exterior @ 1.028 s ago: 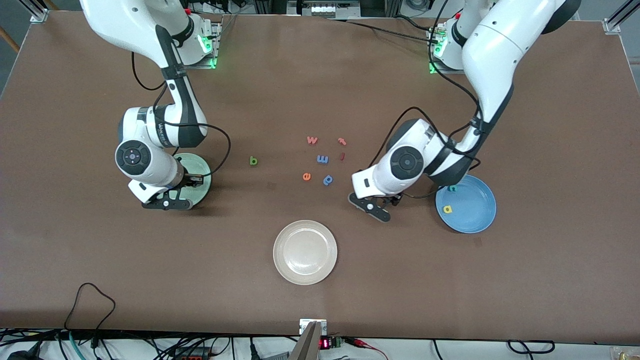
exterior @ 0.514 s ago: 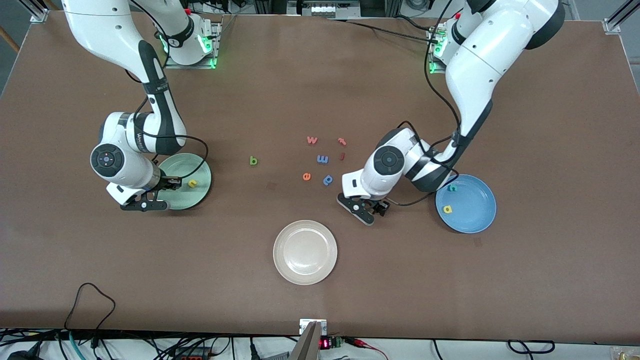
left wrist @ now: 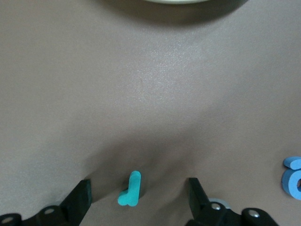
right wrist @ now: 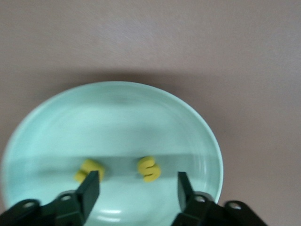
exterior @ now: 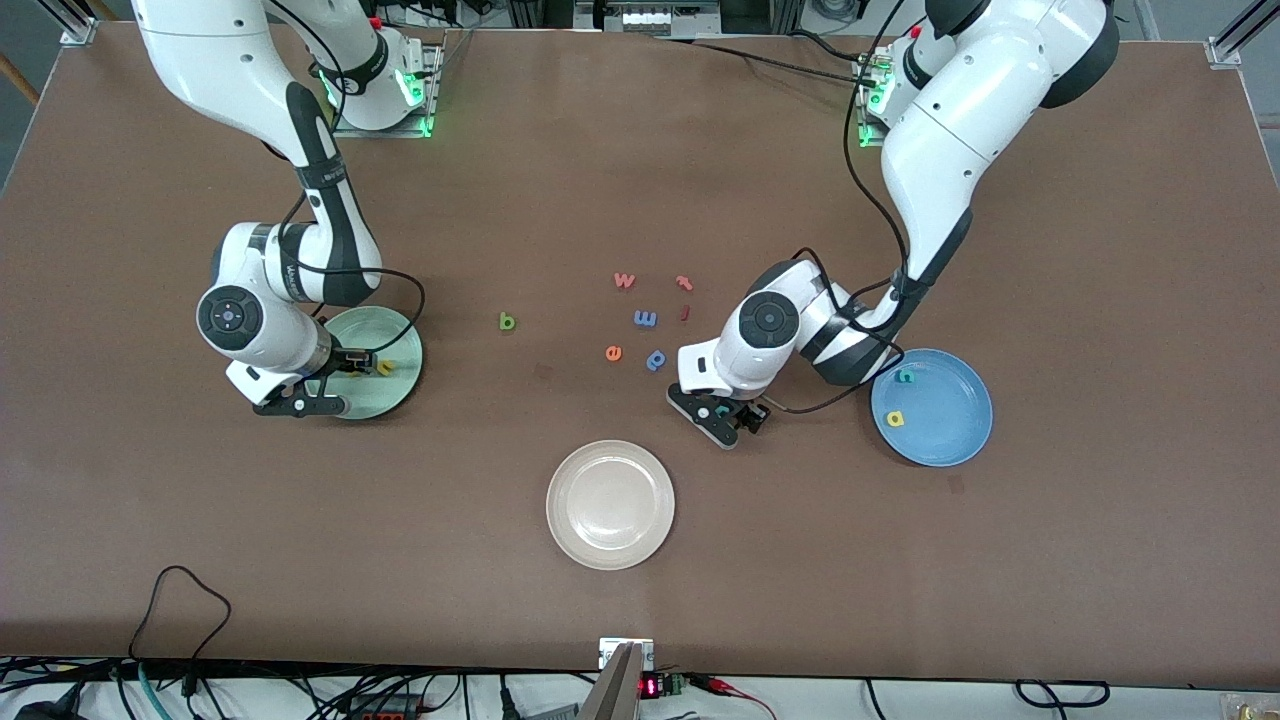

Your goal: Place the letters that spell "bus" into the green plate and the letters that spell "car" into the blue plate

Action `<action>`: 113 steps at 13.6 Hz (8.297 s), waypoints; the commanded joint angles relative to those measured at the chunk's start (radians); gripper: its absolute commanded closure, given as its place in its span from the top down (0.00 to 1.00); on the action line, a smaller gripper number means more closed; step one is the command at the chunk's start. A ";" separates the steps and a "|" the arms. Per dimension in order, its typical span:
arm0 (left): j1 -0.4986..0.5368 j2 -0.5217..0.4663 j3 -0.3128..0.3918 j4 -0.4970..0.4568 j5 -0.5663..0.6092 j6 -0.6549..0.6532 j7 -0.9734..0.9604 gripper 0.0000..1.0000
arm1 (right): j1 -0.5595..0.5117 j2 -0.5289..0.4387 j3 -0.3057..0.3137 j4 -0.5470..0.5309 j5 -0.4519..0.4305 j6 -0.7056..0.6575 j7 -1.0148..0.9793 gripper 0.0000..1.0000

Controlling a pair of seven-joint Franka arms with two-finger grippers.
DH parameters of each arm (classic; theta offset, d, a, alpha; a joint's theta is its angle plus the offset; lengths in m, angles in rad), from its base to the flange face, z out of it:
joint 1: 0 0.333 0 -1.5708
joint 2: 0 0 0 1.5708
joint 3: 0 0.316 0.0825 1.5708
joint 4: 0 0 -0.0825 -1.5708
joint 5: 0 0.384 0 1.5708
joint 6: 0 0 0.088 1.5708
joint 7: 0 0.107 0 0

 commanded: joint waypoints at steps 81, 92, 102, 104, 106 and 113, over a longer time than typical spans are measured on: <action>0.151 -0.926 0.378 -0.174 -0.360 -0.741 0.109 1.00 | -0.128 -0.149 -0.131 0.745 0.071 -0.782 0.012 1.00; 0.152 -0.926 0.379 -0.168 -0.362 -0.761 0.115 1.00 | -0.682 -0.373 0.453 0.505 -0.118 -0.713 -0.037 1.00; 0.149 -0.926 0.378 -0.165 -0.362 -0.772 0.113 1.00 | -0.594 -0.517 0.373 0.295 -0.126 -0.650 -0.006 1.00; 0.151 -0.926 0.378 -0.166 -0.362 -0.772 0.115 1.00 | -0.594 -0.523 0.376 0.290 -0.129 -0.659 -0.008 1.00; 0.151 -0.926 0.378 -0.165 -0.362 -0.774 0.115 1.00 | -0.596 -0.523 0.376 0.294 -0.131 -0.659 -0.023 1.00; 0.151 -0.926 0.378 -0.165 -0.362 -0.775 0.115 1.00 | -0.571 -0.494 0.384 0.314 -0.183 -0.661 -0.025 1.00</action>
